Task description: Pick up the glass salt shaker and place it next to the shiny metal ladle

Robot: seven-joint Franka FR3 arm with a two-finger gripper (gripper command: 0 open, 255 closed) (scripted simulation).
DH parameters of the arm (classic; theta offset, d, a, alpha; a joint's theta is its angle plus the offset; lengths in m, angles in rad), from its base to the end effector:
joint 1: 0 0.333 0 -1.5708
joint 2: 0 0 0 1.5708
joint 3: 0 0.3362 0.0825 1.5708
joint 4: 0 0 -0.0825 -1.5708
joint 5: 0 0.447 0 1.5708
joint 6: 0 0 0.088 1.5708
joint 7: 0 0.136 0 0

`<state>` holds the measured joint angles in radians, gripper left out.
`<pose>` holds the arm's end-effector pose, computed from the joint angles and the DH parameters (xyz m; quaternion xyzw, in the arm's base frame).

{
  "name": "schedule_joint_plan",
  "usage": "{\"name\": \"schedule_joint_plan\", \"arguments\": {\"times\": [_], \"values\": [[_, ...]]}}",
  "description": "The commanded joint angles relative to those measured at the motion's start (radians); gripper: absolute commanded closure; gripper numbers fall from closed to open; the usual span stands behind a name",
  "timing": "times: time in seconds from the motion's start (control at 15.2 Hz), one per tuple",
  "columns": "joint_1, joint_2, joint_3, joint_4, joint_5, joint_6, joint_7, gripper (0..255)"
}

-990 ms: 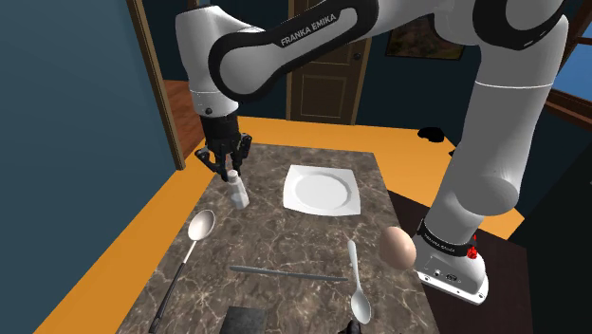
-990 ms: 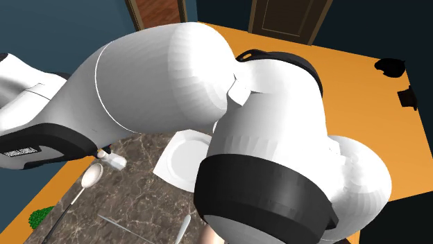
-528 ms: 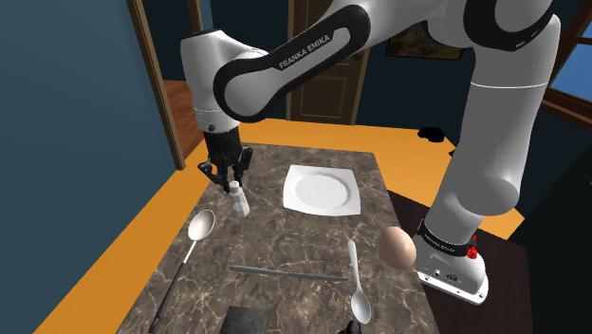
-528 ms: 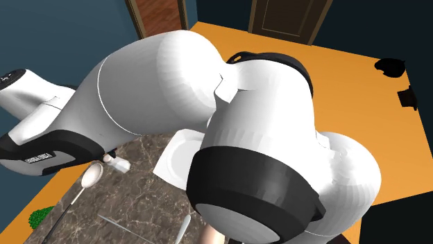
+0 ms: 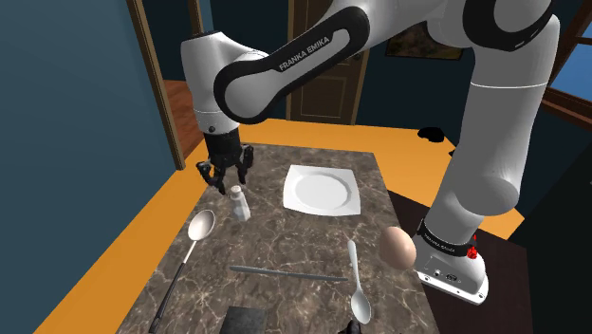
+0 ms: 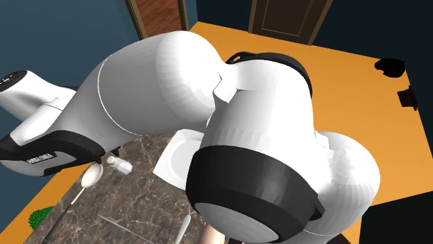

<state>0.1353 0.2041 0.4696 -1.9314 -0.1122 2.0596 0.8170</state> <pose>0.5420 0.3557 0.3472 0.9964 -0.0812 -0.0178 0.0190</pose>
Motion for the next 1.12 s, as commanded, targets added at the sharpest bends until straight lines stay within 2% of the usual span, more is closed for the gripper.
{"name": "schedule_joint_plan", "arguments": {"times": [0.0,0.26,0.53,1.06], "values": [[0.000,0.000,0.000,0.000,0.000,0.000,0.000,0],[0.000,0.000,0.000,0.000,0.000,0.000,0.000,0],[-0.003,-0.038,0.006,0.086,0.023,-0.118,-0.016,0],[-0.003,-0.038,0.006,0.086,0.023,-0.118,-0.016,0]]}}
